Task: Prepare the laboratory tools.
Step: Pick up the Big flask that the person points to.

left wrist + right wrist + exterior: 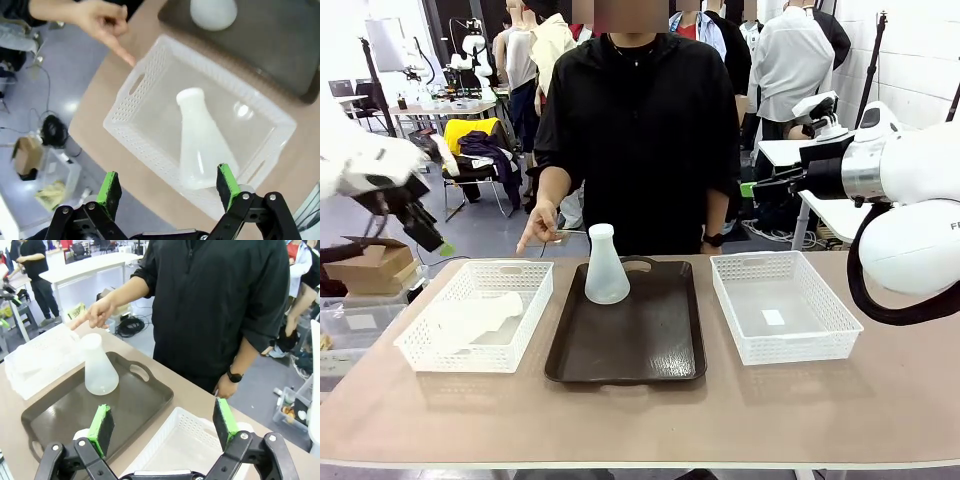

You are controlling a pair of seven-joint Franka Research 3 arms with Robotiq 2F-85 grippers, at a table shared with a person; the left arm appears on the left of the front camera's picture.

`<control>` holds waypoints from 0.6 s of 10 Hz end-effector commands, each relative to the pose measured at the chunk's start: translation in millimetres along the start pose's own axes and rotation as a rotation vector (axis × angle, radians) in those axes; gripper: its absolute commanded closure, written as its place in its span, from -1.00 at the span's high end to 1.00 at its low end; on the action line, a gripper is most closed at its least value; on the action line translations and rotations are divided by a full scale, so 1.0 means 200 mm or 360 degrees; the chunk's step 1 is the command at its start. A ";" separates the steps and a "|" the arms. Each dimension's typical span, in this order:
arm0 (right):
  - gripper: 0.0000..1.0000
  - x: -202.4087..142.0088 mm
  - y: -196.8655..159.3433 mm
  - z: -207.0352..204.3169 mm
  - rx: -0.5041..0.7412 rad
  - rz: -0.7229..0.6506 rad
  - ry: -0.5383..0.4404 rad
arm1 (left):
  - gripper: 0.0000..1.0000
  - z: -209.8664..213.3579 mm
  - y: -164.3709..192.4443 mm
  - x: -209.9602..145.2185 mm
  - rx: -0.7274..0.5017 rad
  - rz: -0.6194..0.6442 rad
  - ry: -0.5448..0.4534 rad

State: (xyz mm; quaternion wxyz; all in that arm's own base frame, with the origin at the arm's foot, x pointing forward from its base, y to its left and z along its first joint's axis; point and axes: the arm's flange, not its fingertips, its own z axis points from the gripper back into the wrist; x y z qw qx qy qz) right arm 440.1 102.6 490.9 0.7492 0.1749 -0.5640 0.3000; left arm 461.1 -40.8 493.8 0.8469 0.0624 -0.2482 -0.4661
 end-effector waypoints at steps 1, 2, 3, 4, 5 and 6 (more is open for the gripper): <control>1.00 0.00 0.00 0.00 -0.0006 0.0011 -0.0017 | 1.00 -0.13 0.05 0.11 0.0074 -0.0139 0.0233; 1.00 0.00 0.00 0.00 -0.0006 0.0011 -0.0017 | 1.00 -0.25 0.04 0.17 0.0020 -0.0215 0.0346; 1.00 0.00 0.00 0.00 -0.0006 0.0011 -0.0017 | 1.00 -0.33 0.03 0.22 0.0004 -0.0209 0.0401; 1.00 0.00 0.00 0.00 -0.0006 0.0011 -0.0017 | 1.00 -0.40 0.00 0.27 -0.0016 -0.0203 0.0422; 1.00 0.00 0.00 0.00 -0.0006 0.0011 -0.0017 | 1.00 -0.47 -0.03 0.30 -0.0047 -0.0178 0.0440; 1.00 0.00 0.00 0.00 -0.0006 0.0011 -0.0017 | 1.00 -0.55 -0.07 0.33 -0.0055 -0.0136 0.0436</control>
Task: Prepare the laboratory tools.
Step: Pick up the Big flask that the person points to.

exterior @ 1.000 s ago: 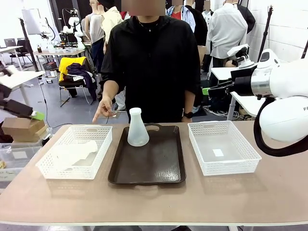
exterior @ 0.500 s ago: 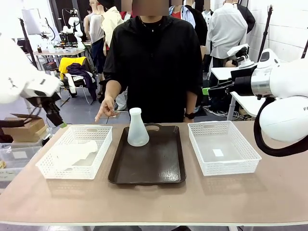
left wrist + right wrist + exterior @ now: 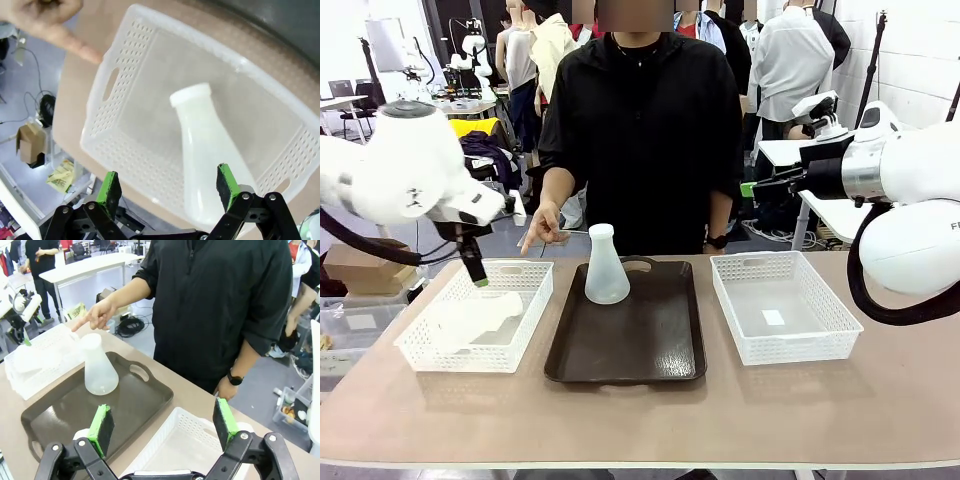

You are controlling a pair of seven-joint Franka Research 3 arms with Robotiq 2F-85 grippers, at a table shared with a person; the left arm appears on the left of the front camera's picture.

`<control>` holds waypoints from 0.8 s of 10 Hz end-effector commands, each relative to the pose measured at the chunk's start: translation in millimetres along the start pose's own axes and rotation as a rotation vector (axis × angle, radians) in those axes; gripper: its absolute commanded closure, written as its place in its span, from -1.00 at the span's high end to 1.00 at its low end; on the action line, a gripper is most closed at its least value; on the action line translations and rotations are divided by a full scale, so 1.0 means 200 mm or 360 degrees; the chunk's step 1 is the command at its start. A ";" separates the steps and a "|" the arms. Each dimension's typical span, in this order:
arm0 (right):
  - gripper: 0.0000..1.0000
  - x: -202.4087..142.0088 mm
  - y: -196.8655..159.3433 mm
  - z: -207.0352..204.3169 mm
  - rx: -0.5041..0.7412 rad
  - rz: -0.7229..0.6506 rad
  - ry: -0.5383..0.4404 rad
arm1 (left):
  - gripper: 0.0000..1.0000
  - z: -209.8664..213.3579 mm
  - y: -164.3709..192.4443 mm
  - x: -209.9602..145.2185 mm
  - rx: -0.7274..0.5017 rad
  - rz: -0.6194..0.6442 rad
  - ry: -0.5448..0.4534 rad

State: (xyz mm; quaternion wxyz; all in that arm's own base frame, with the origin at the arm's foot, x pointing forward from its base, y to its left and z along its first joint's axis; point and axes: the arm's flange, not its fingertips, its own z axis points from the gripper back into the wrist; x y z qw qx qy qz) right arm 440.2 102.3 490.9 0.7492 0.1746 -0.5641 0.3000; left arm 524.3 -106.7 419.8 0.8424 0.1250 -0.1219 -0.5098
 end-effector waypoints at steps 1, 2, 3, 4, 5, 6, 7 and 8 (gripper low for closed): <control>1.00 0.00 0.00 0.00 -0.0005 0.0010 -0.0018 | 1.00 -0.06 -0.02 0.10 -0.0035 0.0096 0.0001; 1.00 0.00 0.00 0.00 -0.0005 0.0010 -0.0018 | 1.00 -0.10 -0.04 0.12 -0.0066 0.0117 0.0026; 1.00 0.00 0.00 0.00 -0.0005 0.0010 -0.0018 | 1.00 -0.13 -0.05 0.14 -0.0071 0.0128 0.0033; 1.00 0.00 0.00 0.00 -0.0005 0.0010 -0.0018 | 1.00 -0.16 -0.06 0.14 -0.0079 0.0145 0.0041; 1.00 0.00 0.00 0.00 -0.0005 0.0010 -0.0018 | 1.00 -0.18 -0.05 0.15 -0.0086 0.0170 0.0057; 1.00 0.00 0.00 0.00 -0.0005 0.0010 -0.0018 | 1.00 -0.22 -0.03 0.16 -0.0113 0.0228 0.0048; 1.00 0.00 0.00 0.00 -0.0005 0.0010 -0.0018 | 1.00 -0.25 -0.02 0.16 -0.0208 0.0254 0.0053; 1.00 0.00 0.00 0.00 -0.0005 0.0010 -0.0018 | 1.00 -0.27 -0.01 0.16 -0.0250 0.0288 0.0067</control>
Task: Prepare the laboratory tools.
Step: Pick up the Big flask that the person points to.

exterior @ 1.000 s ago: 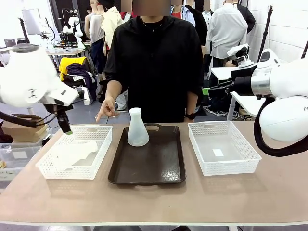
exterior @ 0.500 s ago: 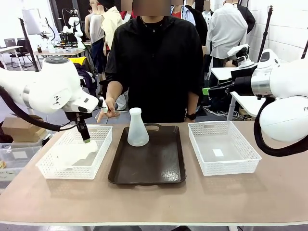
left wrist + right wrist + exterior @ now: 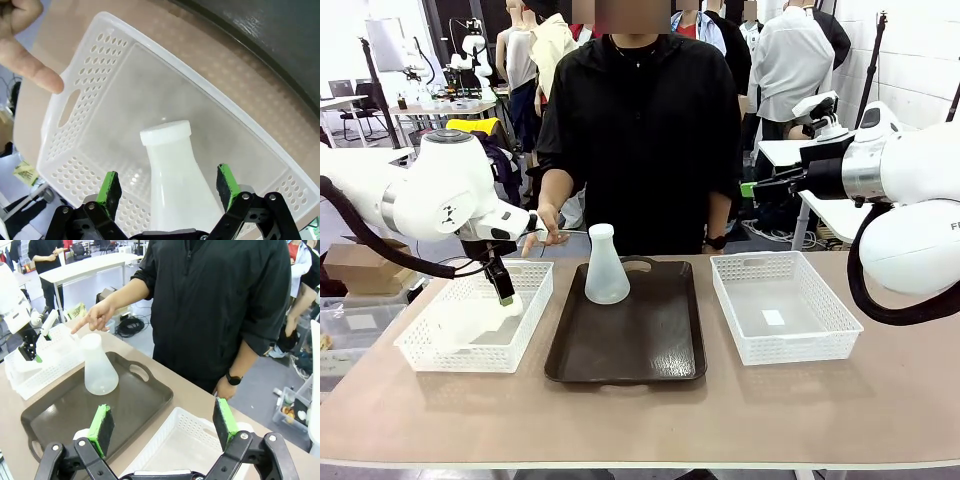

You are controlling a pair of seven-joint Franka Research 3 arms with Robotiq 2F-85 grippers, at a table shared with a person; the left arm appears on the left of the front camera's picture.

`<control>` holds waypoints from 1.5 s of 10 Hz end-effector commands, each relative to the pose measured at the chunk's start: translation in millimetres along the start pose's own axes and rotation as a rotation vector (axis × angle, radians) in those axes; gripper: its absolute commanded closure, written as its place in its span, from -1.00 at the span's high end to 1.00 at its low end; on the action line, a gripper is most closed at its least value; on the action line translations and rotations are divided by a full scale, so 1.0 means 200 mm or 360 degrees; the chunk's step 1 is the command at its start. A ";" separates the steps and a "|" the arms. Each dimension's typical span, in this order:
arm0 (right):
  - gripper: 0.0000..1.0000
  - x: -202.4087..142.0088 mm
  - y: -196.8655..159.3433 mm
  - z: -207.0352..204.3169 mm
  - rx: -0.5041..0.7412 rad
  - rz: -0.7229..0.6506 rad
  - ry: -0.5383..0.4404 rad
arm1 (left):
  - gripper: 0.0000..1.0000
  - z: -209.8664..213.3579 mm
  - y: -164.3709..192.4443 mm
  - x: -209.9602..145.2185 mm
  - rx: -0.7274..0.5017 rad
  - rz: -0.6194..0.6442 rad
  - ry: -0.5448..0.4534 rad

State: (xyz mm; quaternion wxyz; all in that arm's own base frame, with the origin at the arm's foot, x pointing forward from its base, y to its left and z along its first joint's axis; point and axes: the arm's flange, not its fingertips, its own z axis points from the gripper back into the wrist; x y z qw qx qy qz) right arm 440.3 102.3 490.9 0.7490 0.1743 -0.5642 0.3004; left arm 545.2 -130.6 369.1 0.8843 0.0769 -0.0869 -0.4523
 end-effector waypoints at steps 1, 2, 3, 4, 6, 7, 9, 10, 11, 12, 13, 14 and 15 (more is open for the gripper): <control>1.00 0.00 0.00 0.00 -0.0005 0.0008 -0.0018 | 1.00 -0.02 0.04 0.04 -0.0097 0.0076 0.0030; 1.00 0.00 0.00 0.00 -0.0005 0.0008 -0.0018 | 1.00 -0.04 0.05 0.06 -0.0081 0.0088 0.0036; 1.00 0.00 0.00 0.00 -0.0005 0.0008 -0.0018 | 1.00 -0.06 0.06 0.06 -0.0067 0.0099 0.0059; 1.00 0.00 0.00 0.00 -0.0005 0.0008 -0.0018 | 1.00 -0.08 0.07 0.07 -0.0124 0.0136 0.0057; 1.00 0.00 0.00 0.00 -0.0005 0.0008 -0.0018 | 1.00 -0.08 0.12 0.07 -0.0210 0.0195 0.0046; 1.00 0.00 0.00 0.00 -0.0005 0.0008 -0.0018 | 1.00 -0.10 0.14 0.07 -0.0216 0.0217 0.0051; 1.00 0.00 0.00 0.00 -0.0005 0.0008 -0.0018 | 1.00 -0.14 0.15 0.06 -0.0265 0.0229 0.0072; 1.00 0.00 0.00 0.00 -0.0005 0.0008 -0.0018 | 1.00 -0.17 0.15 0.06 -0.0269 0.0221 0.0080; 1.00 0.00 0.00 0.00 -0.0005 0.0008 -0.0018 | 1.00 -0.19 0.14 0.06 -0.0280 0.0210 0.0081; 1.00 0.00 0.00 0.00 -0.0005 0.0008 -0.0018 | 1.00 -0.20 0.14 0.06 -0.0293 0.0212 0.0082; 1.00 0.00 0.00 0.00 -0.0005 0.0008 -0.0018 | 1.00 -0.21 0.14 0.06 -0.0314 0.0226 0.0059; 1.00 0.00 0.00 0.00 -0.0005 0.0008 -0.0018 | 1.00 -0.21 0.14 0.06 -0.0323 0.0237 0.0059; 1.00 0.00 0.00 0.00 -0.0005 0.0008 -0.0018 | 1.00 -0.22 0.14 0.06 -0.0316 0.0241 0.0065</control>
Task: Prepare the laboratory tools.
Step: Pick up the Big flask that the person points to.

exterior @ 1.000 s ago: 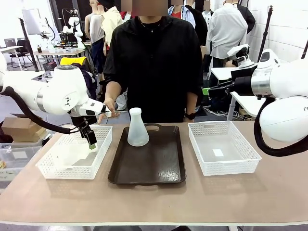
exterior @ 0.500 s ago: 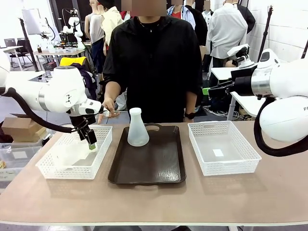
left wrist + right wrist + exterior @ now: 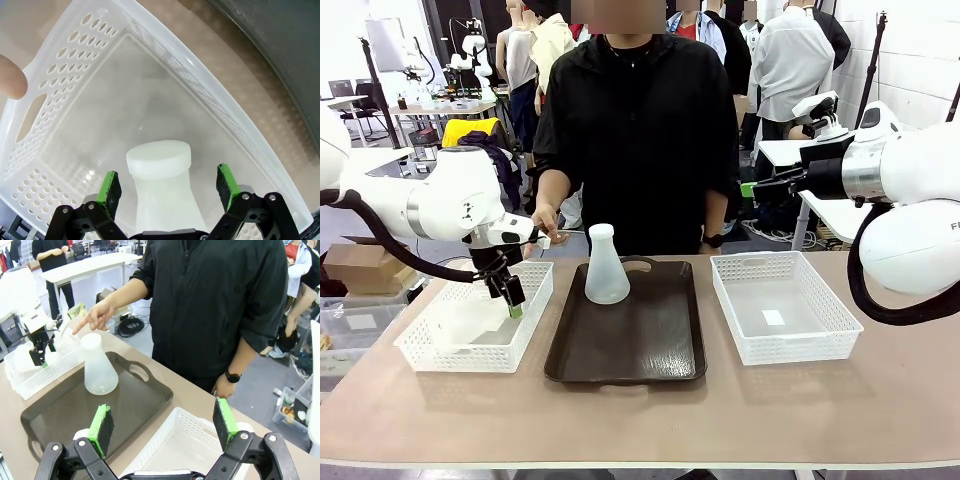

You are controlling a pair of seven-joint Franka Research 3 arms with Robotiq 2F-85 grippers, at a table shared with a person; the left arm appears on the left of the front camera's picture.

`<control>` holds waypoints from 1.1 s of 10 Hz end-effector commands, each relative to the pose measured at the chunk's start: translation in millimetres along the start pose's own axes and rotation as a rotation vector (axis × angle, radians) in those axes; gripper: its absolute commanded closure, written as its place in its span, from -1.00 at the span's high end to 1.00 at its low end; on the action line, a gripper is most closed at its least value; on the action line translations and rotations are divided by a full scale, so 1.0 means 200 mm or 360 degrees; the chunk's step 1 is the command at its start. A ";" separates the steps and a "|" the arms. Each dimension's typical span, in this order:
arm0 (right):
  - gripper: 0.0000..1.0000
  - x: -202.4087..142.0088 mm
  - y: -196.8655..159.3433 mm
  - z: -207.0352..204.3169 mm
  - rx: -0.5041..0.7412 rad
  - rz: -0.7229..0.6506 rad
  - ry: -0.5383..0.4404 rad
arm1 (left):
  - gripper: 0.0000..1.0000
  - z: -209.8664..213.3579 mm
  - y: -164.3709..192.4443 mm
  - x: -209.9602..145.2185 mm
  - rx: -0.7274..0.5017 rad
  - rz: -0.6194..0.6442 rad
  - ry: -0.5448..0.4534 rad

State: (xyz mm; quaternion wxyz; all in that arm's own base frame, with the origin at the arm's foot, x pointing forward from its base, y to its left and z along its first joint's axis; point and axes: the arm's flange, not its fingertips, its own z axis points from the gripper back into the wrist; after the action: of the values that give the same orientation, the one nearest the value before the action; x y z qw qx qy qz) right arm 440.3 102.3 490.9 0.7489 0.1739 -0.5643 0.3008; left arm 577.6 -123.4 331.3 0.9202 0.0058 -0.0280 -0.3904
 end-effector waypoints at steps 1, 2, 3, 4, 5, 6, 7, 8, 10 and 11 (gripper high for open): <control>1.00 0.00 0.00 0.00 -0.0005 0.0006 -0.0018 | 0.80 0.01 0.03 0.01 -0.0023 -0.0010 -0.0036; 1.00 0.00 0.00 0.00 -0.0005 0.0006 -0.0018 | 0.46 0.01 0.03 0.01 -0.0027 -0.0024 -0.0035; 1.00 0.00 0.00 0.00 -0.0005 0.0006 -0.0018 | 0.11 0.00 0.03 0.02 -0.0021 -0.0036 -0.0021; 1.00 0.00 0.00 0.00 -0.0005 0.0006 -0.0018 | -0.26 -0.02 0.03 0.02 -0.0028 -0.0029 -0.0011; 1.00 0.00 0.00 0.00 -0.0005 0.0006 -0.0018 | -0.62 -0.02 0.03 0.02 -0.0029 -0.0027 -0.0006; 1.00 0.00 0.00 0.00 -0.0005 0.0006 -0.0018 | -0.99 -0.03 0.03 0.02 -0.0040 -0.0021 -0.0007; 1.00 0.00 0.00 0.00 -0.0005 0.0006 -0.0018 | -1.00 -0.04 0.03 0.02 -0.0044 -0.0010 0.0009; 1.00 0.00 0.00 0.00 -0.0005 0.0006 -0.0018 | -1.00 -0.04 0.02 0.01 -0.0057 -0.0005 0.0010; 1.00 0.00 0.00 0.00 -0.0005 0.0006 -0.0018 | -1.00 -0.04 0.02 0.01 -0.0055 -0.0003 0.0004; 1.00 0.00 0.00 0.00 -0.0005 0.0006 -0.0018 | -1.00 -0.02 0.02 0.01 -0.0058 0.0001 -0.0011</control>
State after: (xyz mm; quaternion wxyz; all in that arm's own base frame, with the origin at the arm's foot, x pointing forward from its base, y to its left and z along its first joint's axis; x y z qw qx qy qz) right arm 440.3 102.3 490.9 0.7488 0.1738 -0.5644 0.3010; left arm 579.9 -124.0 329.2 0.9196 0.0041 -0.0267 -0.3918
